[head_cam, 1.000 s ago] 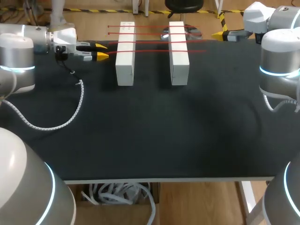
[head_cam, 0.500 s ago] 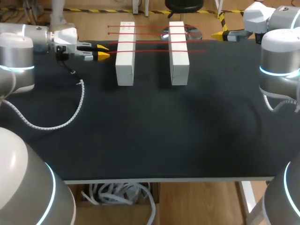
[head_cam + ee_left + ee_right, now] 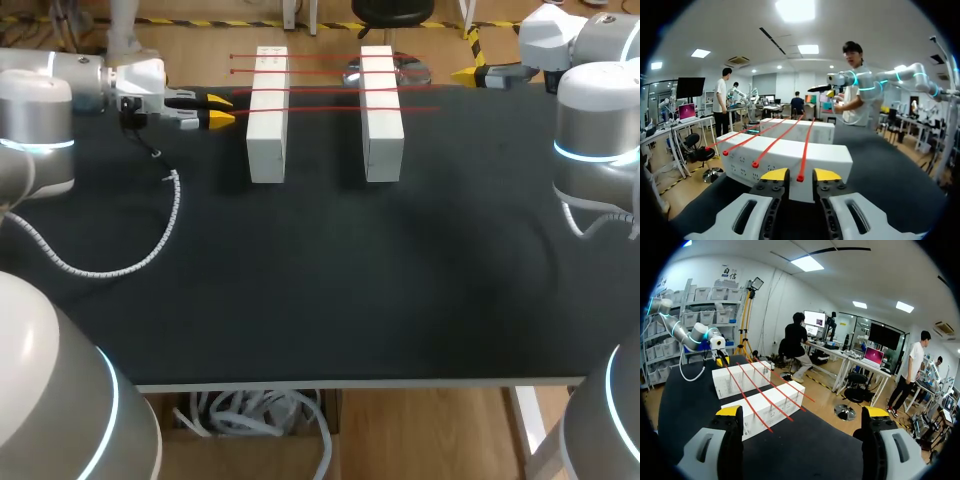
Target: Grab the tape and strap the tape.
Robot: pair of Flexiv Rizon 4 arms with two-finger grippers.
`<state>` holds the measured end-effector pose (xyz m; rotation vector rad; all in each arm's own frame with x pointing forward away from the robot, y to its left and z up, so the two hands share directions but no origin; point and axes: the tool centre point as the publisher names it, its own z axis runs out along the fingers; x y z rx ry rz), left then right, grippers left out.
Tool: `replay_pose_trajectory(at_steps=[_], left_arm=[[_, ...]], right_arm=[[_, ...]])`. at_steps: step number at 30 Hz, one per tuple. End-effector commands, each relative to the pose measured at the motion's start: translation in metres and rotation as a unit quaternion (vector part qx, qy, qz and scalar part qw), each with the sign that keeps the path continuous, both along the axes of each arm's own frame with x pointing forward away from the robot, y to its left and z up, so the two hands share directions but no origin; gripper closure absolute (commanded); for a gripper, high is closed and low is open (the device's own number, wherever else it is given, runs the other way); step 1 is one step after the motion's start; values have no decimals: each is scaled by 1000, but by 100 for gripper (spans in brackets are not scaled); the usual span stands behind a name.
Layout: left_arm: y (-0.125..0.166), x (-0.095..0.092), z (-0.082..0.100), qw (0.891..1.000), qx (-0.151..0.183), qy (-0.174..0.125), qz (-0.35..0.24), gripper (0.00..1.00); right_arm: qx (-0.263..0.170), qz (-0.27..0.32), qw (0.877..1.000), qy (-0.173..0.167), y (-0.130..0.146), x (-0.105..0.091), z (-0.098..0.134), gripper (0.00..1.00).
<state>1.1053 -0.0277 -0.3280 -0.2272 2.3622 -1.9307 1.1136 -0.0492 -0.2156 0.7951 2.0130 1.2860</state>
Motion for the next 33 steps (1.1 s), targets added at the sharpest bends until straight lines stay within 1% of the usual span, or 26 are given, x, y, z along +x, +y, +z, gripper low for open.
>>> replay_pose_trajectory(at_steps=[1, 2, 3, 4, 7, 8, 10, 12, 14, 17, 22, 31, 33], left_arm=[[-1, 2, -1, 1000, -1, 0, -1, 83], [-2, 2, -1, 1000, -2, 0, -1, 78], [-2, 1, -1, 1000, -3, 2, -3, 79], [-2, 1, -1, 1000, -3, 1, -3, 83], [-3, 1, 0, 1000, -4, 1, -2, 83], [-3, 1, 0, 1000, -4, 1, -2, 82], [-3, 1, 0, 1000, -5, 1, -3, 83], [-3, 2, -1, 1000, -4, 0, -3, 81], [-2, 2, -2, 1000, -4, 1, -3, 83], [-2, 3, -3, 1000, -3, 2, -1, 79], [-2, 4, -3, 1000, -4, 2, 0, 81], [-3, 5, -5, 1000, -6, 3, 3, 78], [-3, 5, -6, 1000, -7, 5, 6, 80]], right_arm=[[1, 1, 1000, 0, 0, 0, -1, 0], [1, 1, 1000, 0, 0, 0, -1, 0], [1, 1, 1000, 0, 0, 0, -1, 0], [1, 1, 1000, 0, 0, 0, -1, 0], [1, 1, 1000, 0, 0, 0, -1, 0], [1, 1, 1000, 0, 0, 0, -1, 0], [1, 1, 1000, 0, 0, 0, -1, 0], [1, 1, 1000, 0, 0, 0, -1, 0], [1, 1, 1000, 0, 0, 0, -1, 0], [1, 1, 1000, 0, 0, 0, -1, 0], [1, 1, 1000, 0, 0, 0, -1, 0], [1, 1, 1000, 0, 0, 0, -1, 0], [1, 1, 1000, 0, 0, 0, -1, 0]])
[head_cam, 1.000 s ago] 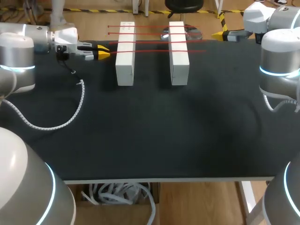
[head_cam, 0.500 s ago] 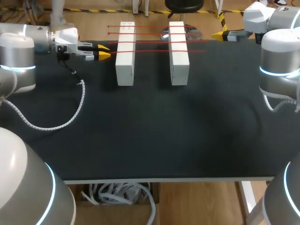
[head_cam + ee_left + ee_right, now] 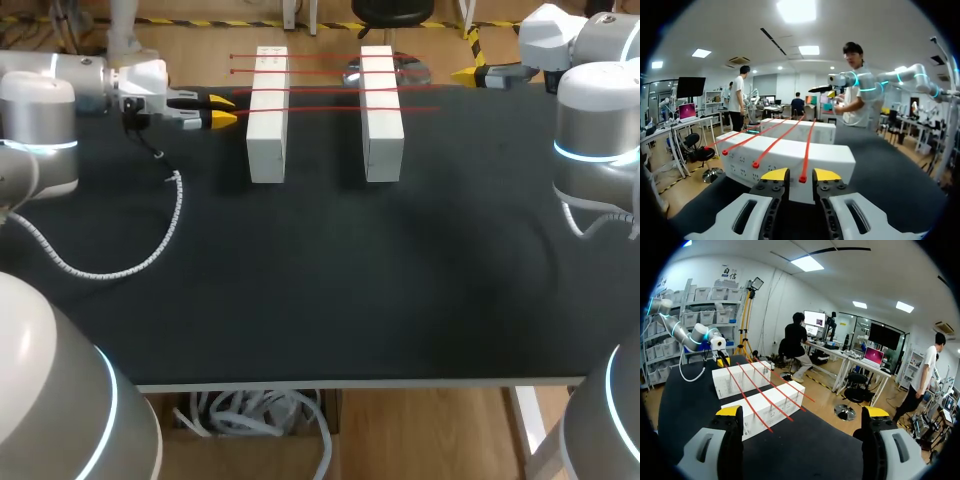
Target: Grab the tape and strap the tape.
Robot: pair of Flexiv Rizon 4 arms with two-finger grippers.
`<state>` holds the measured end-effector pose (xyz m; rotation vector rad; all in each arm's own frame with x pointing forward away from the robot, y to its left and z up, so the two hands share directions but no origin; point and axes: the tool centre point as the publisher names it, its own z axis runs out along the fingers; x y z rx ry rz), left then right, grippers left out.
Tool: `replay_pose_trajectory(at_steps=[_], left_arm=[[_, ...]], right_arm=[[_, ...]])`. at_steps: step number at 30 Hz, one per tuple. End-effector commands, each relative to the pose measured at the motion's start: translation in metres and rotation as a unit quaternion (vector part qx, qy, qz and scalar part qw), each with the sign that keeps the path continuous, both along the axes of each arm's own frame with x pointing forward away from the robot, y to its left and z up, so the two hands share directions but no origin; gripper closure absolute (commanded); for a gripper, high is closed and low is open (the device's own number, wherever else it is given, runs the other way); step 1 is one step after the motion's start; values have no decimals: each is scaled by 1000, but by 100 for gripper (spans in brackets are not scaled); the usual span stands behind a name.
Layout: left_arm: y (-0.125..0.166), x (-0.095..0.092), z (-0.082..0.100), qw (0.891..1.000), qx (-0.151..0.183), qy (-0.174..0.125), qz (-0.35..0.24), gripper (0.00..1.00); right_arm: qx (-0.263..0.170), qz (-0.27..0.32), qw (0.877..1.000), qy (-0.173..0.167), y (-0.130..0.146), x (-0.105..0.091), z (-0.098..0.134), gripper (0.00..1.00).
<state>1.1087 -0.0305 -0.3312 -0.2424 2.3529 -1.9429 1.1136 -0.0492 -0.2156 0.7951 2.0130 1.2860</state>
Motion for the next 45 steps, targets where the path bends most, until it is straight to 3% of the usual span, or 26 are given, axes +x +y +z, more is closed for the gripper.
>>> replay_pose_trajectory(at_steps=[1, 4, 6, 10, 14, 27, 36, 40, 45], left_arm=[[0, 1, -2, 1000, -2, 2, 3, 80], [0, 1, -3, 1000, -3, 4, 5, 81], [1, 2, -3, 1000, -3, 4, 3, 93], [3, 2, -6, 1000, 1, 5, 7, 91], [4, 2, -7, 1000, 2, 6, 8, 100], [5, 0, -1, 1000, 2, 3, -7, 100], [9, -6, 7, 999, 12, -19, -31, 100], [11, -7, 13, 999, 18, -39, -18, 100], [14, -6, 24, 999, 24, -34, -1, 100]], right_arm=[[1, 1, 1000, 0, 0, 0, -1, 0], [1, 1, 1000, 0, 0, 0, -1, 0], [1, 1, 1000, 0, 0, 0, -1, 0], [1, 1, 1000, 0, 0, 0, -1, 0], [1, 1, 1000, 0, 0, 0, -1, 0], [1, 1, 1000, 0, 0, 0, -1, 0], [1, 1, 1000, 0, 0, 0, -1, 0], [1, 1, 1000, 0, 0, 0, -1, 0], [1, 1, 1000, 0, 0, 0, -1, 0]])
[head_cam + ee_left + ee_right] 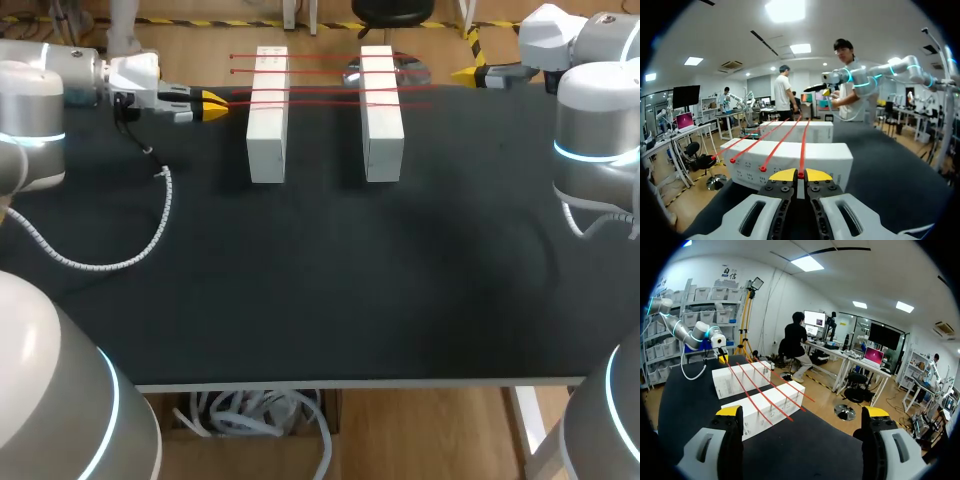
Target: Grab the tape and strap the tape.
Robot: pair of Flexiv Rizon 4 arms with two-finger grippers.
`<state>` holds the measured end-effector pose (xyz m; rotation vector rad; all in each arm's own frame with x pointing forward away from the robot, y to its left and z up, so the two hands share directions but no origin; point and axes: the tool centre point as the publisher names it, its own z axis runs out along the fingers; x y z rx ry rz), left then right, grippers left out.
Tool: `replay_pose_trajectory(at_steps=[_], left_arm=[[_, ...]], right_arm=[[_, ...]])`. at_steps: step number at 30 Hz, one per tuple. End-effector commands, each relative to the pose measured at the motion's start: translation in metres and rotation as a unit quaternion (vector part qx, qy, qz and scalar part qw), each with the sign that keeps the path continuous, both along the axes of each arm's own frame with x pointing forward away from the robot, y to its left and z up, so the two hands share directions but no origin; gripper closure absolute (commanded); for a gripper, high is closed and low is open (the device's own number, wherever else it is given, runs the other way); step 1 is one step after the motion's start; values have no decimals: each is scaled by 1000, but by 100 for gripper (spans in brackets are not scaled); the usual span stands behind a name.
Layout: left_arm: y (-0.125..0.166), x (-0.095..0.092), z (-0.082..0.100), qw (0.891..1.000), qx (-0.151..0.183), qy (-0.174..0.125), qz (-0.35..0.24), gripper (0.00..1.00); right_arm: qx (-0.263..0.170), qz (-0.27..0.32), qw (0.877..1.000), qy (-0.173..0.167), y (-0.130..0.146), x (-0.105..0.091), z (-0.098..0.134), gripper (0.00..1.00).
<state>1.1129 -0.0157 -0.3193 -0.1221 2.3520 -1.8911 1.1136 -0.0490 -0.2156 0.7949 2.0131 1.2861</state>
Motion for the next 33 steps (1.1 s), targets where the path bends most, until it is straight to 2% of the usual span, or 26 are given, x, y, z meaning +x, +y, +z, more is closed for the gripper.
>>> replay_pose_trajectory(at_steps=[1, 6, 10, 18, 25, 29, 33], left_arm=[[1, -11, 14, 1000, 7, 4, 23, 100], [5, -16, 33, 1000, -2, 15, 25, 100], [5, -23, 55, 999, -20, 22, 19, 100], [-3, -38, 110, 997, -64, 46, 8, 100], [-30, -50, 160, 991, -123, 55, 18, 100], [-49, -58, 182, 988, -148, 47, 21, 100], [-73, -70, 201, 986, -164, 22, 22, 100]], right_arm=[[1, 0, 1000, 0, 0, 0, -1, 0], [1, 0, 1000, 0, 0, 0, -1, 0], [1, 0, 1000, 0, 0, 0, -1, 0], [1, 0, 1000, 0, 0, 0, -1, 0], [1, 0, 1000, 0, 0, 0, -1, 0], [1, 0, 1000, 0, 0, 0, -1, 0], [1, 0, 1000, 0, 0, 0, -1, 0]])
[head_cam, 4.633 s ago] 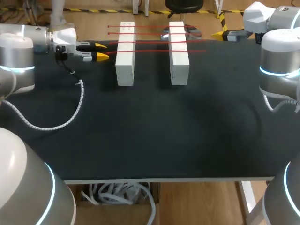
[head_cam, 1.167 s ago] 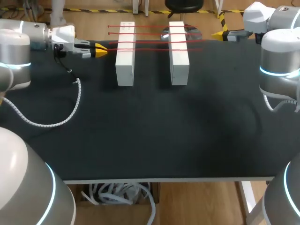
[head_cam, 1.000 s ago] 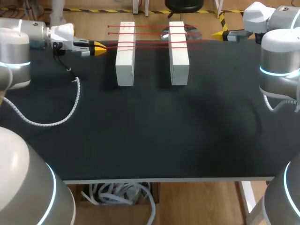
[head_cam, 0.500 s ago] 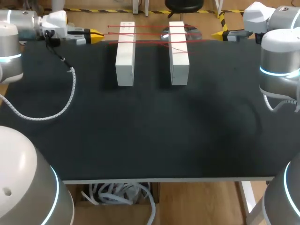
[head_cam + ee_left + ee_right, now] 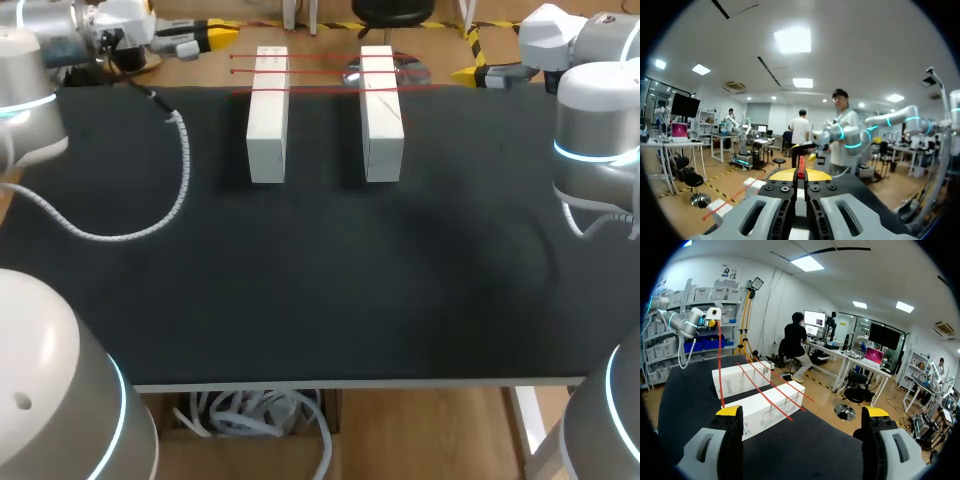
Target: Grab the tape and strap the tape.
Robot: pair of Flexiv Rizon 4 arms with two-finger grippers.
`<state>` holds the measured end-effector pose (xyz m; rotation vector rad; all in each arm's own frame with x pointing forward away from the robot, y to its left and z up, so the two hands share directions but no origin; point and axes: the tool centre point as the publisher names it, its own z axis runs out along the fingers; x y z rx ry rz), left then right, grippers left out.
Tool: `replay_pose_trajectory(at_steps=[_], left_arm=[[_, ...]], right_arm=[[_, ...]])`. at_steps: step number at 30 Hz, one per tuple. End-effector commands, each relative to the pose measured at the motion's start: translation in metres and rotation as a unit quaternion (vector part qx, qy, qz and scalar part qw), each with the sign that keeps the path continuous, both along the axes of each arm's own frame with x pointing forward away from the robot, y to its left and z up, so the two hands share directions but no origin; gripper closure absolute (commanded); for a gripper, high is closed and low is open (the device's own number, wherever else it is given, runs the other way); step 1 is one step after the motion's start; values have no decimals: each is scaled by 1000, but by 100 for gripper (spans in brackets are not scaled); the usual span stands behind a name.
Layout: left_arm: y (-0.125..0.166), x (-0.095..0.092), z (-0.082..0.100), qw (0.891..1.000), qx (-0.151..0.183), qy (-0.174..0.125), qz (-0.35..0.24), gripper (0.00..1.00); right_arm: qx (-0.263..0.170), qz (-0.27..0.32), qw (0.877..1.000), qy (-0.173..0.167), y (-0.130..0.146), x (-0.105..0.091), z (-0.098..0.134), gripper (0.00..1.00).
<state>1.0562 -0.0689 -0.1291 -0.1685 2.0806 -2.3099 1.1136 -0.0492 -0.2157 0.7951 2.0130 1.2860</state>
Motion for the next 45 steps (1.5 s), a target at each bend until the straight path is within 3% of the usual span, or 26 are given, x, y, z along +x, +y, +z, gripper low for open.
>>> replay_pose_trajectory(at_steps=[1, 7, 12, 20, 27, 36, 45], left_arm=[[-26, -16, 14, 999, -3, -11, 48, 100], [-54, -15, 34, 996, -36, 2, 75, 100], [-56, -3, 46, 994, -56, 8, 94, 100], [-46, 30, 53, 992, -73, -63, 75, 100], [-39, 40, 61, 988, -92, -122, 24, 100], [-35, 46, 56, 984, -86, -156, -2, 100], [-32, 34, 50, 985, -75, -157, -8, 100]], right_arm=[[1, 1, 1000, 0, 0, 0, 0, 0], [1, 1, 1000, 0, 0, 0, 0, 0], [1, 1, 1000, 0, 0, 0, 0, 0], [1, 1, 1000, 0, 0, 0, 0, 0], [1, 1, 1000, 0, 0, 0, 0, 0], [1, 1, 1000, 0, 0, 0, 0, 0], [1, 1, 1000, 0, 0, 0, 0, 0]])
